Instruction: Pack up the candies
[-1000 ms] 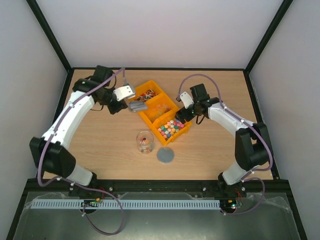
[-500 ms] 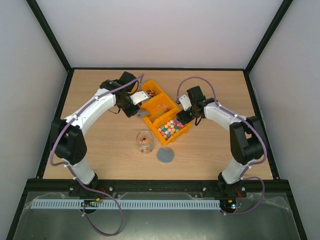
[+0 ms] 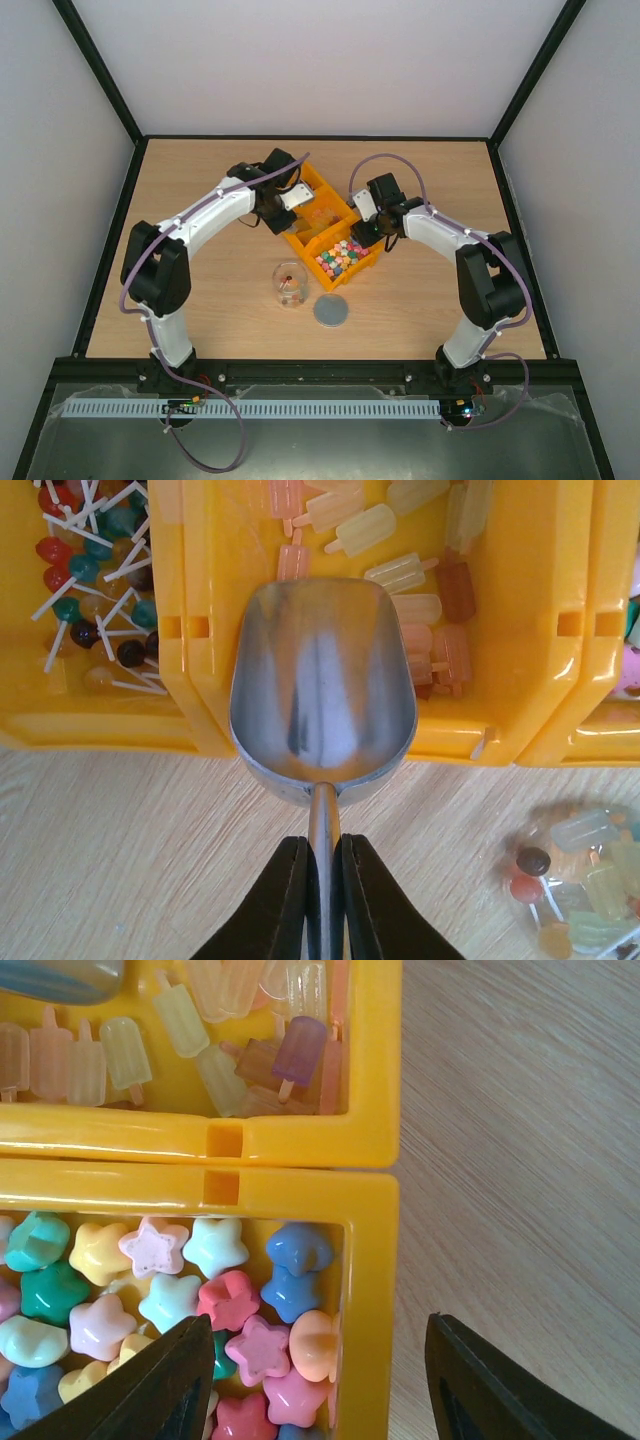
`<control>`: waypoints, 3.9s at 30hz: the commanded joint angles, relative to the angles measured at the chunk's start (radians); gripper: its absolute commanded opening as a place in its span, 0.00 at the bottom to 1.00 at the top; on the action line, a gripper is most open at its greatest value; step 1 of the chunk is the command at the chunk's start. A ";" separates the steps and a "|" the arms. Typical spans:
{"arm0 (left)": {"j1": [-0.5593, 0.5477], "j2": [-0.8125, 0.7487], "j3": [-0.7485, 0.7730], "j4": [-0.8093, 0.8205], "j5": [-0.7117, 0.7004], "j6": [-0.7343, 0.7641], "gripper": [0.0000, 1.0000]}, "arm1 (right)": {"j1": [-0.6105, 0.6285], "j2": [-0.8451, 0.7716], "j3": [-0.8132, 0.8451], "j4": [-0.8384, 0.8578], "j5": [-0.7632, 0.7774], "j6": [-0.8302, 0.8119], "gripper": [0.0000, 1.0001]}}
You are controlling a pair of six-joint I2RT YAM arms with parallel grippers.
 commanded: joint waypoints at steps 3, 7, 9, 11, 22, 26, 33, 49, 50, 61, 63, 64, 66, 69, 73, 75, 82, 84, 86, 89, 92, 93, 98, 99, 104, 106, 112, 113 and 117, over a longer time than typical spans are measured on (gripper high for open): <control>-0.023 0.062 0.050 -0.052 -0.051 -0.025 0.02 | 0.011 0.012 -0.014 -0.002 0.018 0.015 0.55; -0.030 0.091 0.058 -0.062 -0.060 -0.028 0.02 | 0.013 0.013 -0.020 0.001 0.018 0.021 0.50; -0.032 0.100 0.060 -0.059 -0.055 -0.028 0.02 | 0.013 0.011 -0.021 0.005 0.011 0.020 0.49; -0.034 0.107 0.057 -0.049 -0.049 -0.026 0.02 | 0.013 0.009 -0.026 0.009 0.003 0.016 0.48; -0.036 0.145 -0.003 0.059 0.009 -0.019 0.02 | 0.014 0.006 -0.045 0.033 -0.023 -0.055 0.37; -0.036 0.146 -0.040 0.112 0.034 -0.010 0.02 | 0.013 0.000 -0.058 0.044 -0.035 -0.094 0.32; -0.033 0.106 -0.165 0.290 0.109 0.031 0.02 | 0.013 -0.008 -0.081 0.067 -0.057 -0.154 0.23; 0.086 -0.051 -0.485 0.784 0.323 -0.067 0.02 | 0.006 0.007 -0.048 0.023 -0.017 -0.129 0.24; 0.096 -0.066 -0.504 0.813 0.341 -0.066 0.02 | 0.004 0.010 -0.044 0.019 -0.012 -0.116 0.25; 0.160 -0.201 -0.689 1.016 0.456 -0.065 0.02 | -0.005 0.024 -0.028 0.006 0.030 -0.027 0.40; 0.173 -0.216 -0.706 1.043 0.477 -0.074 0.02 | -0.005 0.016 -0.032 0.011 0.027 -0.028 0.44; 0.180 -0.221 -0.713 1.054 0.487 -0.079 0.02 | -0.005 0.014 -0.033 0.012 0.027 -0.030 0.48; 0.194 -0.233 -0.730 1.085 0.514 -0.095 0.02 | -0.006 0.010 -0.031 0.013 0.028 -0.032 0.53; 0.208 -0.245 -0.746 1.111 0.546 -0.103 0.02 | -0.007 0.002 -0.028 0.013 0.033 -0.036 0.61; 0.218 -0.260 -0.762 1.133 0.573 -0.102 0.02 | -0.007 -0.009 -0.028 0.012 0.037 -0.042 0.73; 0.225 -0.271 -0.771 1.140 0.586 -0.103 0.02 | -0.007 -0.016 -0.028 0.013 0.040 -0.046 0.78; 0.275 -0.357 -0.777 1.099 0.627 -0.088 0.02 | -0.007 -0.038 -0.020 0.030 0.059 -0.054 0.97; 0.297 -0.395 -0.779 1.064 0.640 -0.070 0.02 | -0.007 -0.048 -0.019 0.038 0.060 -0.054 0.99; 0.317 -0.432 -0.779 1.012 0.654 -0.038 0.02 | -0.007 -0.056 -0.015 0.042 0.060 -0.054 0.98; 0.346 -0.490 -0.775 0.895 0.686 0.032 0.02 | -0.007 -0.070 -0.006 0.050 0.063 -0.052 0.98; 0.384 -0.539 -0.757 0.763 0.748 0.115 0.02 | -0.007 -0.088 0.002 0.069 0.062 -0.044 0.99; 0.406 -0.555 -0.747 0.723 0.789 0.134 0.02 | -0.007 -0.094 0.006 0.075 0.060 -0.038 0.99; 0.488 -0.642 -0.711 0.472 0.888 0.305 0.02 | -0.007 -0.114 0.023 0.079 0.047 -0.044 0.99; 0.497 -0.675 -0.710 0.424 0.893 0.344 0.02 | -0.007 -0.117 0.023 0.079 0.041 -0.048 0.99; 0.537 -0.781 -0.717 0.245 0.900 0.501 0.02 | -0.007 -0.135 0.027 0.078 0.019 -0.060 0.99; 0.548 -0.812 -0.718 0.176 0.900 0.563 0.02 | -0.007 -0.137 0.028 0.075 0.017 -0.057 0.99; 0.570 -0.890 -0.729 -0.009 0.856 0.746 0.02 | -0.005 -0.142 0.033 0.071 0.004 -0.059 0.99; 0.572 -0.899 -0.728 -0.033 0.843 0.770 0.02 | -0.004 -0.142 0.035 0.069 0.003 -0.059 0.99; 0.572 -0.922 -0.716 -0.096 0.802 0.819 0.02 | -0.002 -0.138 0.040 0.066 -0.004 -0.060 0.99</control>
